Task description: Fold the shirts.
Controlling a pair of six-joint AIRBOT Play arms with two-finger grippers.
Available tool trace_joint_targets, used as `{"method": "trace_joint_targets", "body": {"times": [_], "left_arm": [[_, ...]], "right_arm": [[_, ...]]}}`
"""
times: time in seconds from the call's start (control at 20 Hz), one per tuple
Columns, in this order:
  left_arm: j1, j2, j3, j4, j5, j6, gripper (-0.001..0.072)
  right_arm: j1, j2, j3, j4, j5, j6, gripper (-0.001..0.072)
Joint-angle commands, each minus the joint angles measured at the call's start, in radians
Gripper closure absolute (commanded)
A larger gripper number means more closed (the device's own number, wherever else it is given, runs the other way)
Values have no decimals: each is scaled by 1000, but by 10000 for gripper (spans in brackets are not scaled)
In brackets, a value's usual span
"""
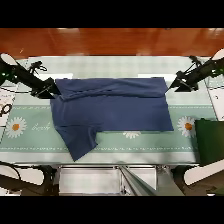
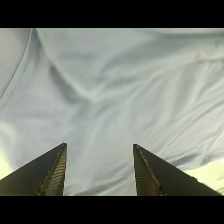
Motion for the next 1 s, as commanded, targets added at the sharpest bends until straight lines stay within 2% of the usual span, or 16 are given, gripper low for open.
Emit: {"method": "trace_joint_targets", "body": {"times": [0.0, 0.1, 0.2, 0.3, 0.45, 0.65, 0.95], "left_arm": [[70, 150, -103, 22, 70, 12, 203], [190, 268, -242, 6, 132, 12, 203], [322, 387, -426, -111, 189, 22, 203], [436, 495, -629, -237, 213, 79, 203], [541, 573, -772, -175, 178, 91, 203], [509, 576, -895, -150, 194, 71, 203], [319, 541, -1011, -182, 313, 60, 203]], "right_arm": [[-48, 195, -159, -59, -71, -4, 296], [-104, 334, -366, -35, -134, -44, 296], [-177, 487, -606, 77, -232, -129, 296], [-245, 633, -814, 196, -301, -226, 296], [-283, 766, -985, 175, -307, -236, 296], [-283, 808, -1031, 239, -306, -233, 296], [-283, 808, -1031, 240, -298, -232, 296]]}}
